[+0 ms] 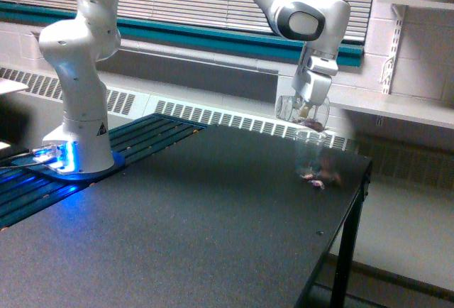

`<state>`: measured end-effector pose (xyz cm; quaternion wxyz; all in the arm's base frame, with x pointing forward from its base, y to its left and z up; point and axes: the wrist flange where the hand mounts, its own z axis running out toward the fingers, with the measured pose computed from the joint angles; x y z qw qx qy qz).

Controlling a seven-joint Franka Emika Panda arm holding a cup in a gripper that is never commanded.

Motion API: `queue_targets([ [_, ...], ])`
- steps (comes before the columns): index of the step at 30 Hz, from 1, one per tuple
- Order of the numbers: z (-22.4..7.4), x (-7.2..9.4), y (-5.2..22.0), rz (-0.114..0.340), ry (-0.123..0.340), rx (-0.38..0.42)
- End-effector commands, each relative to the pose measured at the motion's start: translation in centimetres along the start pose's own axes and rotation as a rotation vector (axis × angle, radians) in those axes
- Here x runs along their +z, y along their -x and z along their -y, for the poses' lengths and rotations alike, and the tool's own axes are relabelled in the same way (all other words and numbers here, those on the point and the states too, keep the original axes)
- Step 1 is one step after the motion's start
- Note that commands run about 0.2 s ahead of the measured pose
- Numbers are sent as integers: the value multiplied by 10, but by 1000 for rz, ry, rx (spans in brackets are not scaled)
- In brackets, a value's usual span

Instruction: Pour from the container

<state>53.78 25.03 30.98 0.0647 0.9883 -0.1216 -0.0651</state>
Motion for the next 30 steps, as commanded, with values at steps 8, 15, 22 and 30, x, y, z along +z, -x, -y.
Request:
queue_targets([
  [8,30,-7,19,-13,35,-76],
  [15,37,-5,24,-20,44,-96],
  [22,38,-5,24,-19,42,-98],
  [30,35,-2,21,-24,39,-95],
])
